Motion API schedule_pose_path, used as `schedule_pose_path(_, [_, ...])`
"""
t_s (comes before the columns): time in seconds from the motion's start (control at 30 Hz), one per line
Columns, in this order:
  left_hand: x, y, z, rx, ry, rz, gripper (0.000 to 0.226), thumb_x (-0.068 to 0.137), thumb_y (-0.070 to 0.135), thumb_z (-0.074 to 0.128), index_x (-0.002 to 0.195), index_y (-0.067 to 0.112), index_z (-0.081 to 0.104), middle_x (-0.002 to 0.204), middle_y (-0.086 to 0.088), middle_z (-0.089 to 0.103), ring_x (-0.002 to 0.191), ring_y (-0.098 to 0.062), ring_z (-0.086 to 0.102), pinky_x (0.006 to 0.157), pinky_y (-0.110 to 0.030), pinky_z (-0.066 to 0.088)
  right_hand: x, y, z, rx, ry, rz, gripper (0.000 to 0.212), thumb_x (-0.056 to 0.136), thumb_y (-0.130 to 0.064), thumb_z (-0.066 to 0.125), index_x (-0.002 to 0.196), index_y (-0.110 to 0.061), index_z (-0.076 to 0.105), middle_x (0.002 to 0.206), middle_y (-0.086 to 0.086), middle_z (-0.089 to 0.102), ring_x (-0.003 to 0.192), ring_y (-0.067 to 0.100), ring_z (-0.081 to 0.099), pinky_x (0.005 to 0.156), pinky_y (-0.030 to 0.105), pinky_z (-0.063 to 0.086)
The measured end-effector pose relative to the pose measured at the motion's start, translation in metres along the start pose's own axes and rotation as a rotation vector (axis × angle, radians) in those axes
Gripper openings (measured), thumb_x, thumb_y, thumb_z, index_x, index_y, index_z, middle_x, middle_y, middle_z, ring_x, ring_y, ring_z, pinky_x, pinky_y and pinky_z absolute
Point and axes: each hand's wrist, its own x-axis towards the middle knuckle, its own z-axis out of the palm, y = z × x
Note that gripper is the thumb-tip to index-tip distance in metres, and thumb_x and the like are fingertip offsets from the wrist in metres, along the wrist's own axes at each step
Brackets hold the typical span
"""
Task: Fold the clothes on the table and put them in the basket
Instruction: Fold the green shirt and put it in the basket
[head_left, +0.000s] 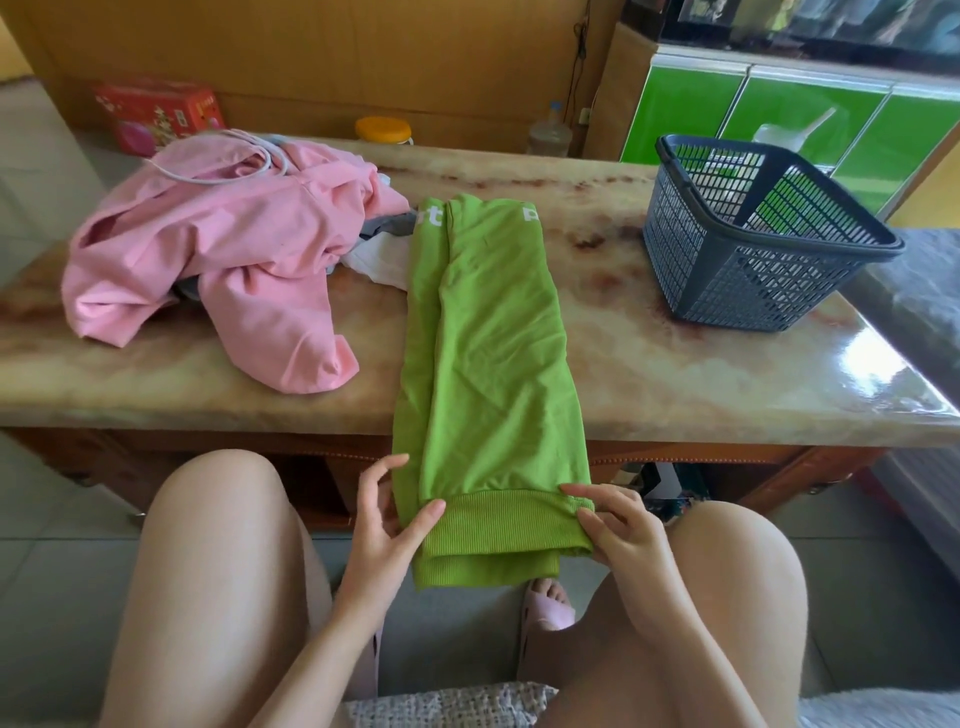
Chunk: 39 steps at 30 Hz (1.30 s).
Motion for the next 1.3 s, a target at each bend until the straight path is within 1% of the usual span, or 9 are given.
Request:
schedule_pose_path(0.13, [0.000,0.018,-0.007,0.167,-0.115,0.127,0.051,0.078,0.037,0.067,0.128,0.037,0.055,0.146,0.010,0.038,0.134,-0.005,0.037,0.109,-0.024,0.035,0.001,-0.018,-0.013,-0.038,-0.151,-0.099,0.033,0.090,0.003,0.056,0.098,-0.021,0.077,0.124,-0.001,0.047,0.116,0.019,0.052,0.082,0.024,0.051])
schedule_pose_path(0.27, [-0.002,0.041,-0.011,0.229,-0.302,0.049,0.036,0.076,0.044,0.065,0.110,0.033,0.071,0.146,0.015,0.037,0.135,-0.001,0.035,0.113,-0.031,0.030,0.003,-0.033,-0.027,-0.161,-0.326,-0.153,0.044,0.091,0.010,0.051,0.104,-0.024,0.075,0.130,-0.021,0.045,0.111,0.009,0.054,0.085,0.024,0.049])
schedule_pose_path(0.5, [0.005,0.071,-0.027,0.108,-0.581,-0.019,0.074,0.060,0.019,0.088,0.128,0.026,0.059,0.153,0.010,0.028,0.138,-0.006,0.032,0.107,-0.027,0.038,0.005,-0.044,-0.029,-0.017,-0.494,-0.103,0.045,0.081,0.014,0.062,0.119,-0.010,0.067,0.132,-0.018,0.044,0.115,0.022,0.059,0.092,0.031,0.051])
schedule_pose_path(0.73, [0.012,0.085,-0.034,0.237,-0.768,-0.042,0.079,0.074,-0.021,0.065,0.140,0.015,0.042,0.154,0.024,0.003,0.139,-0.001,0.027,0.103,-0.023,0.040,0.015,-0.052,-0.023,-0.035,-0.332,-0.199,0.028,0.070,-0.001,0.070,0.096,-0.006,0.075,0.121,0.004,0.054,0.098,0.010,0.064,0.083,0.022,0.052])
schedule_pose_path(0.87, [0.018,0.091,-0.029,0.274,-0.600,0.076,0.066,0.077,-0.022,0.060,0.126,0.022,0.060,0.156,0.015,0.012,0.133,-0.001,0.038,0.098,-0.018,0.044,0.021,-0.051,-0.020,0.011,-0.257,-0.206,0.018,0.069,-0.021,0.080,0.083,-0.011,0.078,0.113,0.001,0.062,0.095,0.013,0.065,0.079,0.029,0.056])
schedule_pose_path(1.03, [0.024,0.085,-0.026,0.327,-0.434,0.165,0.046,0.078,-0.005,0.066,0.102,0.033,0.074,0.157,0.018,0.006,0.133,-0.004,0.040,0.092,-0.016,0.047,0.024,-0.051,-0.014,0.017,-0.197,-0.245,0.048,0.059,-0.056,0.082,0.078,-0.013,0.075,0.115,-0.004,0.064,0.100,0.020,0.063,0.084,0.045,0.055])
schedule_pose_path(1.13, [0.029,0.080,-0.027,0.436,-0.392,0.315,0.023,0.079,0.016,0.070,0.099,0.024,0.077,0.156,0.013,0.021,0.126,-0.008,0.049,0.090,-0.016,0.046,0.028,-0.052,-0.013,-0.163,-0.146,-0.321,0.043,0.067,-0.066,0.069,0.078,-0.025,0.072,0.123,-0.016,0.063,0.129,0.010,0.042,0.104,0.022,0.036])
schedule_pose_path(1.2, [0.034,0.076,-0.028,0.491,-0.318,0.415,0.015,0.080,0.028,0.074,0.094,0.032,0.075,0.143,0.013,0.040,0.106,-0.009,0.055,0.088,-0.016,0.043,0.030,-0.053,-0.011,-0.187,-0.182,-0.324,0.033,0.075,-0.064,0.063,0.081,-0.032,0.070,0.122,-0.014,0.065,0.138,0.004,0.032,0.112,0.017,0.021])
schedule_pose_path(1.3, [0.047,0.074,-0.028,0.546,-0.167,0.439,0.022,0.075,0.057,0.065,0.089,0.041,0.071,0.125,0.021,0.045,0.109,-0.007,0.046,0.099,-0.020,0.034,0.036,-0.053,-0.005,-0.149,-0.181,-0.317,0.026,0.079,-0.056,0.065,0.081,-0.030,0.070,0.112,-0.009,0.070,0.121,0.010,0.056,0.116,0.023,0.023])
